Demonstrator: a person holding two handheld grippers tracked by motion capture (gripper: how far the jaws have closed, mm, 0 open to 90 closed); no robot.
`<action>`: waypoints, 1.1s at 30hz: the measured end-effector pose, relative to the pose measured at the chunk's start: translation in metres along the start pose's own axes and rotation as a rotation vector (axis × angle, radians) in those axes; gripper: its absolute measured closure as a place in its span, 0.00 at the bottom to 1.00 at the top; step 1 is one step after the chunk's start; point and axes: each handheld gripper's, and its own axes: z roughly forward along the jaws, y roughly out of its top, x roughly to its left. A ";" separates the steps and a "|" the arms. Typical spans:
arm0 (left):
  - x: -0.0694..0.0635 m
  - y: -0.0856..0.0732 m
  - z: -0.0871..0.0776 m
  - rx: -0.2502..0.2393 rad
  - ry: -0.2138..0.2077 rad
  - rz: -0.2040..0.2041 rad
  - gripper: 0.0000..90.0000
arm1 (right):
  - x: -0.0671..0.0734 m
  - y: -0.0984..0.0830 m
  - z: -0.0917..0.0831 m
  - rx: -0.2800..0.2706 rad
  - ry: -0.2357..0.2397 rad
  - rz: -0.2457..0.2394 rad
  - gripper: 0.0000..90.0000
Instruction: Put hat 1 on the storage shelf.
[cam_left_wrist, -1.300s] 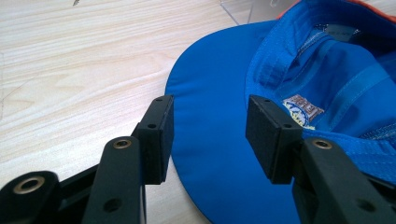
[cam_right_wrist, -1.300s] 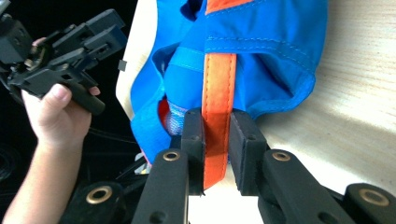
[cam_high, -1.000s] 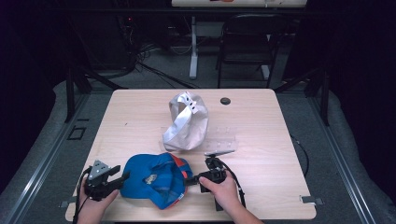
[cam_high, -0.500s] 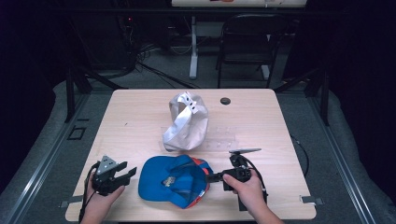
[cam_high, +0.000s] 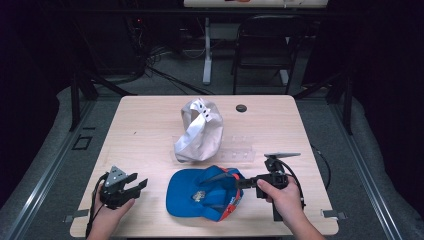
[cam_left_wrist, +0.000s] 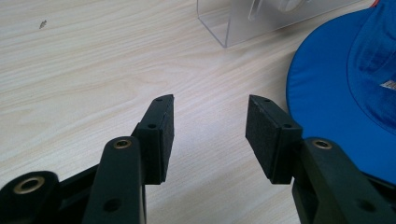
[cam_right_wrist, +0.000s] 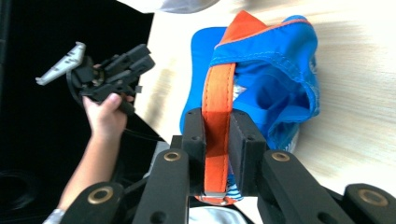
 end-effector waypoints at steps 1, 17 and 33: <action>0.000 0.000 0.000 0.000 0.000 -0.003 0.58 | 0.000 0.001 -0.001 0.002 0.013 0.008 0.87; 0.000 0.000 0.001 -0.001 -0.003 0.000 0.58 | 0.028 0.030 -0.031 -0.068 0.301 0.115 0.87; 0.000 0.000 0.000 -0.007 0.002 -0.002 0.58 | 0.073 0.056 -0.069 -0.141 0.293 0.082 0.87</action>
